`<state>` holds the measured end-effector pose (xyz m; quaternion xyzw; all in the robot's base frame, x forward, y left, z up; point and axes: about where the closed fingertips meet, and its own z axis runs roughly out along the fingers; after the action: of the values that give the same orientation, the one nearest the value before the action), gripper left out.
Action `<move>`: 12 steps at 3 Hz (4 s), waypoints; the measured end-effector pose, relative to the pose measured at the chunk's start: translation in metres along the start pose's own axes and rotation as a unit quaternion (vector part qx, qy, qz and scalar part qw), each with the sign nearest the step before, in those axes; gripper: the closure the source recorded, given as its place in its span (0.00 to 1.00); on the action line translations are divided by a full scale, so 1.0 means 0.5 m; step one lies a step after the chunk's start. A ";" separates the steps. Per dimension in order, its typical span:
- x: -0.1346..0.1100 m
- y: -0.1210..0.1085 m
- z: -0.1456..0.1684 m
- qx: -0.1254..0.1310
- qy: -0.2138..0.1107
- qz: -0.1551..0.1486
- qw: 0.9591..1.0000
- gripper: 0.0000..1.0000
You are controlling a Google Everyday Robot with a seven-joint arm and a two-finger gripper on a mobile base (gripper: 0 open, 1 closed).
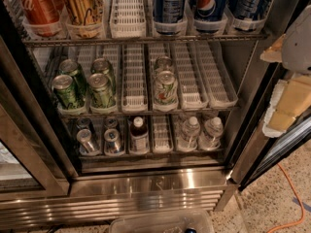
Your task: Pick redbull can from bottom shelf of fridge
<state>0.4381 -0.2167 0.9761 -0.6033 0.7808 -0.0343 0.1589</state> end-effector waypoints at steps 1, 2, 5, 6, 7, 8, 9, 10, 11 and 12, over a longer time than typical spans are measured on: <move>0.000 0.000 0.000 0.000 0.000 0.000 1.000 0.00; 0.003 -0.011 0.011 0.013 -0.029 0.025 0.999 0.00; -0.221 0.079 0.215 -0.032 -0.274 0.085 0.958 0.00; -0.247 0.076 0.206 -0.027 -0.291 0.089 0.952 0.00; -0.247 0.077 0.206 -0.027 -0.290 0.089 0.952 0.00; -0.222 0.107 0.196 -0.007 -0.296 0.111 0.949 0.00; -0.202 0.176 0.250 0.014 -0.322 0.148 0.935 0.00; -0.177 0.260 0.383 0.011 -0.349 0.205 0.914 0.00; -0.188 0.353 0.524 -0.019 -0.379 0.255 0.889 0.00; -0.275 0.426 0.625 -0.053 -0.404 0.251 0.878 0.00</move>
Offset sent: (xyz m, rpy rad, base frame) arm 0.0179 -0.0086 -0.0149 0.1780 -0.0807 -0.1088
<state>0.3605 0.0151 0.6564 -0.3561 0.7745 0.2951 0.4315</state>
